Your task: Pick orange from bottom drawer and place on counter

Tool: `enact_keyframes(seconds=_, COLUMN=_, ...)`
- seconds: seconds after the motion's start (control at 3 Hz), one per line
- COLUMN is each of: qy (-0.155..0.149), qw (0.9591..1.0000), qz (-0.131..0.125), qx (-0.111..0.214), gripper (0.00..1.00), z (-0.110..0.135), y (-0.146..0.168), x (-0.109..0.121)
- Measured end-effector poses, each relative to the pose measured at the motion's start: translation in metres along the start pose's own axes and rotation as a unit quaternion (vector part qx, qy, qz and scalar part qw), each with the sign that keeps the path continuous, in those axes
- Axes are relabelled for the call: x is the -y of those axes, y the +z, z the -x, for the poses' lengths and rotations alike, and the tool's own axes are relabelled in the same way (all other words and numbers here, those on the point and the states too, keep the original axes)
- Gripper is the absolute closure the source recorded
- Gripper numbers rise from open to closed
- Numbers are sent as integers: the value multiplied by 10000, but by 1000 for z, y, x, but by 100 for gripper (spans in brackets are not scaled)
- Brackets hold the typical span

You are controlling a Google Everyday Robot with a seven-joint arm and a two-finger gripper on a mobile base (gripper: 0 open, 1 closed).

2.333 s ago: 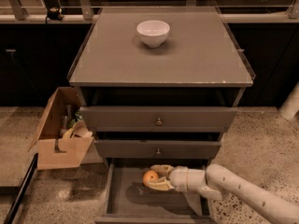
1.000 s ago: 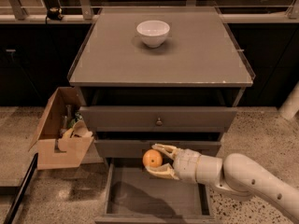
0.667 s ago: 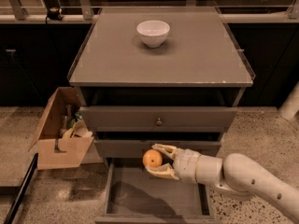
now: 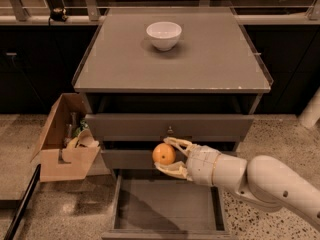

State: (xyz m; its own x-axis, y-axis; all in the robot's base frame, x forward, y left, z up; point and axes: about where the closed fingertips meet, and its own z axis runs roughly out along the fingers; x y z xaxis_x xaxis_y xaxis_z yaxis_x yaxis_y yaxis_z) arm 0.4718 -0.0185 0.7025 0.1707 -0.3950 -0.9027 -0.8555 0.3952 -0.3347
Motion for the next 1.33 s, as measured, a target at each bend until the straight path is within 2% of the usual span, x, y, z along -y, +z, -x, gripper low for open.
enact_keyframes(seconds=0.33, qy=-444, qw=9987, qz=-255, qx=22, gripper=100, z=48, y=-12, x=39)
enact_keyframes(seconds=0.67, qy=-676, qw=9972, qz=-320, qx=29, gripper=100, z=72, y=-11, x=66)
enact_keyframes(seconds=1.33, qy=-1295, qw=9903, qz=-506, qx=38, gripper=100, z=134, y=-9, x=112)
